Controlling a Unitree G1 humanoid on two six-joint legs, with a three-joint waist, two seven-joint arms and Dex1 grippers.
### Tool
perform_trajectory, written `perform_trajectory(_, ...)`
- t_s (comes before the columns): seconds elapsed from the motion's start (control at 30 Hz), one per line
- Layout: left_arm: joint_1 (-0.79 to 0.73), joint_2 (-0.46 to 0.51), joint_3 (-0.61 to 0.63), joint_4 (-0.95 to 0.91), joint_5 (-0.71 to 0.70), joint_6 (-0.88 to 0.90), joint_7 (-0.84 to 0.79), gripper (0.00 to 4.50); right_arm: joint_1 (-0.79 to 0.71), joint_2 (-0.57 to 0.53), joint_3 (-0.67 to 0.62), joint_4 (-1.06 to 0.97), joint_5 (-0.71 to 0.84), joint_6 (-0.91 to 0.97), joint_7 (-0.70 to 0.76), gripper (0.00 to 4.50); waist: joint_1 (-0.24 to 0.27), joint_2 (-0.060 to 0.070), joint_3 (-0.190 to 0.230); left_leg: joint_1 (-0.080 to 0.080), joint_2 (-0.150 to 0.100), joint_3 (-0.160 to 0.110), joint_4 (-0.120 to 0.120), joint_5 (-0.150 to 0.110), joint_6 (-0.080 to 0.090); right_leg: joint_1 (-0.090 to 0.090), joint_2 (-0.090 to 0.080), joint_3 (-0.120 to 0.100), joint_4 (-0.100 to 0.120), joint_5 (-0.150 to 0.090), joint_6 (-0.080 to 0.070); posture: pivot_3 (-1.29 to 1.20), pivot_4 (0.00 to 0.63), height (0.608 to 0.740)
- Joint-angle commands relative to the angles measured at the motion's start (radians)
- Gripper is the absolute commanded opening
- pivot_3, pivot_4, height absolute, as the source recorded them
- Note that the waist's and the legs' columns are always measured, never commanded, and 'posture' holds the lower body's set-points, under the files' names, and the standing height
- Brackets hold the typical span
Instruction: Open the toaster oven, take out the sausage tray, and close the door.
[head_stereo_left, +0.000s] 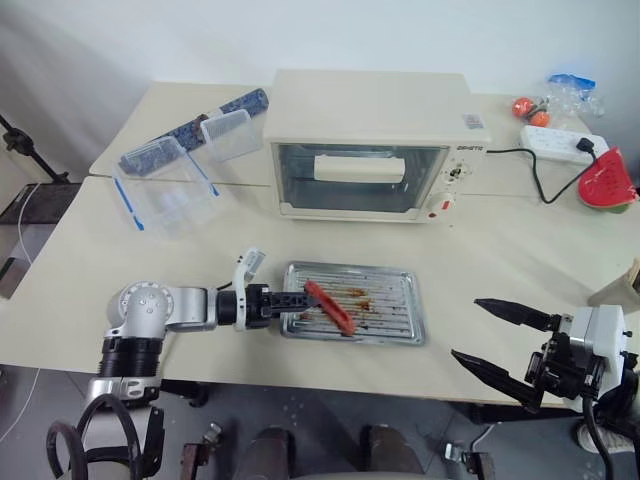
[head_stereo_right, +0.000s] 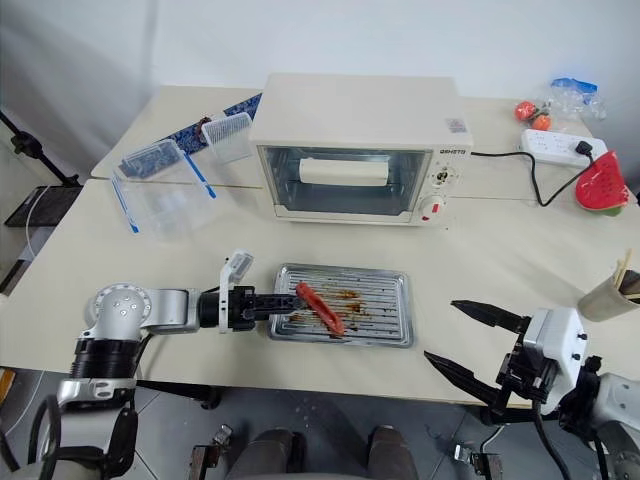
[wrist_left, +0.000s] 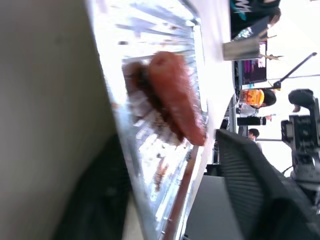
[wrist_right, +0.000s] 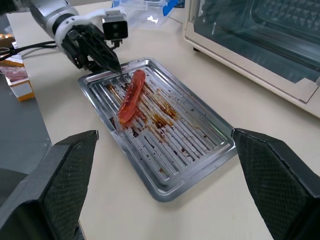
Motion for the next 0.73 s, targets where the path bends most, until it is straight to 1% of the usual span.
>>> perform_trajectory(0.03, 0.079, 0.13, 0.009, -0.118, 0.074, -0.105, -0.146, 4.13, -0.019, -0.02, 0.013, 0.019, -0.004, -0.015, 0.029, 4.5, -0.013, 0.0, 0.0, 0.001, 0.0, 0.0, -0.002, 0.0, -0.001, 0.0, 0.0, 0.0, 0.0, 0.0, -0.001, 0.0, 0.15, 0.74)
perform_trajectory(0.07, 0.105, 0.162, 0.015, -0.145, 0.094, -0.154, -0.193, 4.43, -0.025, -0.023, 0.018, 0.03, -0.01, -0.021, 0.039, 4.5, -0.015, 0.0, 0.0, 0.001, 0.0, 0.001, -0.004, 0.001, -0.001, -0.001, 0.001, 0.0, -0.001, -0.001, -0.001, 0.0, 0.15, 0.74)
perform_trajectory(0.1, 0.154, 0.216, 0.02, -0.192, 0.141, -0.268, -0.299, 4.47, -0.037, -0.026, 0.026, 0.046, -0.02, -0.033, 0.049, 4.5, -0.016, 0.0, 0.0, 0.002, 0.0, 0.001, -0.005, 0.001, -0.001, -0.001, 0.001, 0.0, -0.001, -0.001, -0.002, 0.0, 0.15, 0.74)
perform_trajectory(0.17, 0.248, 0.294, 0.06, -0.245, 0.22, -0.48, -0.484, 4.47, -0.06, -0.027, 0.035, 0.077, -0.031, -0.052, 0.069, 4.5, -0.024, 0.0, 0.0, 0.002, 0.002, 0.002, -0.006, 0.0, -0.002, -0.002, 0.001, 0.0, -0.002, -0.001, -0.003, 0.0, 0.15, 0.74)
perform_trajectory(0.23, 0.307, 0.33, 0.088, -0.245, 0.269, -0.609, -0.583, 4.47, -0.08, -0.026, 0.041, 0.102, -0.039, -0.072, 0.083, 4.5, -0.019, 0.001, 0.001, 0.001, 0.002, 0.002, -0.008, 0.0, -0.002, -0.002, 0.0, -0.001, -0.006, -0.001, -0.004, 0.0, 0.15, 0.74)
perform_trajectory(0.27, 0.336, 0.331, 0.141, -0.235, 0.265, -0.665, -0.628, 4.47, -0.099, -0.02, 0.044, 0.123, -0.041, -0.08, 0.08, 4.5, -0.013, 0.001, 0.001, 0.0, 0.002, 0.002, -0.008, 0.0, -0.001, -0.002, -0.001, -0.001, -0.008, -0.001, -0.004, 0.0, 0.15, 0.74)
perform_trajectory(0.37, 0.513, 0.373, 0.255, -0.22, 0.408, -0.965, -0.793, 4.47, -0.134, -0.026, 0.075, 0.163, -0.053, -0.115, 0.129, 4.5, -0.011, 0.001, 0.001, -0.001, 0.002, 0.002, -0.008, -0.003, 0.001, -0.001, -0.004, -0.001, -0.012, -0.001, -0.005, 0.0, 0.15, 0.74)
perform_trajectory(0.43, 0.576, 0.364, 0.314, -0.188, 0.477, -1.114, -0.812, 4.47, -0.178, -0.035, 0.092, 0.193, -0.069, -0.149, 0.158, 4.5, -0.012, 0.002, 0.001, -0.002, 0.003, 0.002, -0.009, -0.005, 0.001, 0.0, -0.008, -0.002, -0.016, -0.001, -0.005, 0.0, 0.15, 0.74)
perform_trajectory(0.5, 0.598, 0.351, 0.347, -0.17, 0.525, -1.206, -0.796, 4.47, -0.213, -0.041, 0.105, 0.225, -0.091, -0.185, 0.178, 4.5, -0.011, 0.002, 0.001, -0.002, 0.003, 0.003, -0.009, -0.007, 0.002, -0.001, -0.01, -0.009, -0.017, -0.001, -0.005, 0.0, 0.15, 0.74)
perform_trajectory(0.6, 0.587, 0.343, 0.368, -0.132, 0.556, -1.251, -0.76, 4.47, -0.249, -0.043, 0.128, 0.269, -0.122, -0.237, 0.21, 4.5, -0.001, 0.002, 0.001, -0.005, 0.001, 0.002, -0.008, -0.008, 0.004, -0.001, -0.016, -0.028, -0.017, -0.001, -0.005, 0.0, 0.15, 0.74)
perform_trajectory(0.67, 0.557, 0.34, 0.372, -0.079, 0.576, -1.27, -0.727, 4.47, -0.265, -0.048, 0.157, 0.304, -0.153, -0.295, 0.256, 4.5, 0.0, 0.002, 0.001, -0.005, 0.001, 0.003, -0.007, -0.009, 0.005, 0.0, -0.016, -0.032, -0.016, -0.001, -0.004, 0.0, 0.15, 0.74)
perform_trajectory(0.73, 0.539, 0.333, 0.37, -0.058, 0.614, -1.347, -0.709, 4.47, -0.272, -0.044, 0.162, 0.324, -0.158, -0.311, 0.261, 4.5, -0.001, 0.002, 0.001, -0.004, 0.001, 0.003, -0.006, -0.01, 0.006, 0.0, -0.017, -0.039, -0.013, 0.0, -0.003, 0.0, 0.15, 0.74)
